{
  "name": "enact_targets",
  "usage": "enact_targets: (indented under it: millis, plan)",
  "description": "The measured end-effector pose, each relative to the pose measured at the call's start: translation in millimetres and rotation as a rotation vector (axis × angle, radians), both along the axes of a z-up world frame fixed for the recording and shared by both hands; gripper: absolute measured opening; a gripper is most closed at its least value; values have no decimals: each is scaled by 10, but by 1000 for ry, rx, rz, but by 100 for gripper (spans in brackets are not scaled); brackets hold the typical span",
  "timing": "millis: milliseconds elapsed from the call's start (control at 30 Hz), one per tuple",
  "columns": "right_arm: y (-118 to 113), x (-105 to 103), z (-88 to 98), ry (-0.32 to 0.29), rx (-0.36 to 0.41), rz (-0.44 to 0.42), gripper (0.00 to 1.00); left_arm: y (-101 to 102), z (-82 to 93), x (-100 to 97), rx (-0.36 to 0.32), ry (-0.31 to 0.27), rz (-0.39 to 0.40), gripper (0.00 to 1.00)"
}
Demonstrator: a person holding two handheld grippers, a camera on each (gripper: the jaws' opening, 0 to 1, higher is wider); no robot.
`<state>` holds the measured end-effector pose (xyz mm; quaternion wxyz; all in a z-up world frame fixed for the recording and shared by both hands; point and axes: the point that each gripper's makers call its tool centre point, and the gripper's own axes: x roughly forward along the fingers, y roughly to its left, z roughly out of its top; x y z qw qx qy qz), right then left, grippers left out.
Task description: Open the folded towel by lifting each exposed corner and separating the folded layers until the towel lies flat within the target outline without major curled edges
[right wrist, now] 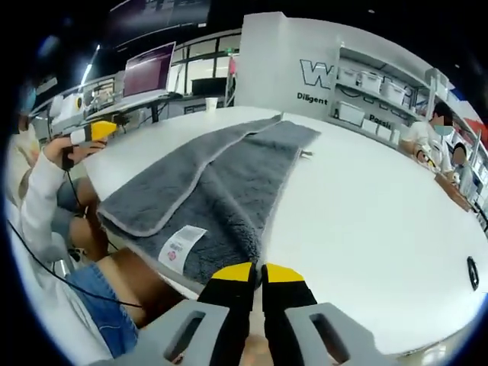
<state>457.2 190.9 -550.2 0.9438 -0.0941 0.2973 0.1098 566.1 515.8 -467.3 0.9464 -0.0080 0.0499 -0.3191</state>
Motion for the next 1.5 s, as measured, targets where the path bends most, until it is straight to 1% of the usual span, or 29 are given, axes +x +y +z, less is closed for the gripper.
enact_targets:
  millis: [200, 333, 367, 400, 433, 633, 700, 767, 833, 867, 900, 933, 1000, 1167, 1333, 1367, 1467, 1500]
  plan:
    - [-617, 73, -68, 51, -63, -71, 0, 5, -17, 14, 3, 4, 2, 92]
    - [-962, 162, -85, 50, -78, -115, 0, 5, -26, 17, 5, 5, 3, 92]
    - [-1026, 186, -93, 51, -83, -121, 0, 5, -27, 19, 5, 6, 3, 92]
    - [-1044, 194, -94, 50, -85, -122, 0, 5, -27, 20, 6, 6, 3, 92]
    - [-1137, 242, -90, 44, -90, -131, 0, 5, -30, 22, 12, 6, 3, 92]
    - [-1453, 410, -57, 33, -129, -161, 0, 7, -15, 24, 31, 1, 2, 92]
    - [-1587, 466, -59, 35, -148, -179, 0, 9, -9, 22, 38, -2, 1, 92]
    - [-1771, 531, -62, 43, -177, -200, 0, 10, -5, 20, 43, -4, -1, 91]
    - [-1892, 570, -57, 45, -192, -217, 0, 17, -2, 21, 43, -5, 1, 91]
    - [-1995, 604, -49, 46, -206, -229, 0, 22, -1, 20, 41, -5, 3, 91]
    - [-2022, 613, -47, 47, -210, -233, 0, 25, -2, 20, 41, -5, 4, 91]
    - [-2147, 656, -43, 47, -227, -249, 0, 30, -7, 22, 42, -3, 5, 91]
    - [-2288, 706, -52, 53, -250, -262, 0, 29, -11, 22, 43, -1, 3, 91]
    - [-2560, 821, -64, 66, -297, -287, 0, 22, -13, 27, 46, -2, 2, 91]
    - [-2705, 929, -64, 72, -316, -296, 0, 10, -28, 32, 51, 2, -1, 91]
    - [-2758, 968, -58, 75, -333, -298, 0, 7, -32, 33, 53, 2, -1, 91]
    - [-2793, 997, -57, 78, -340, -301, 0, 2, -33, 34, 54, 3, -2, 91]
    - [-2871, 1062, -57, 81, -344, -307, 0, -9, -36, 41, 60, 4, -5, 91]
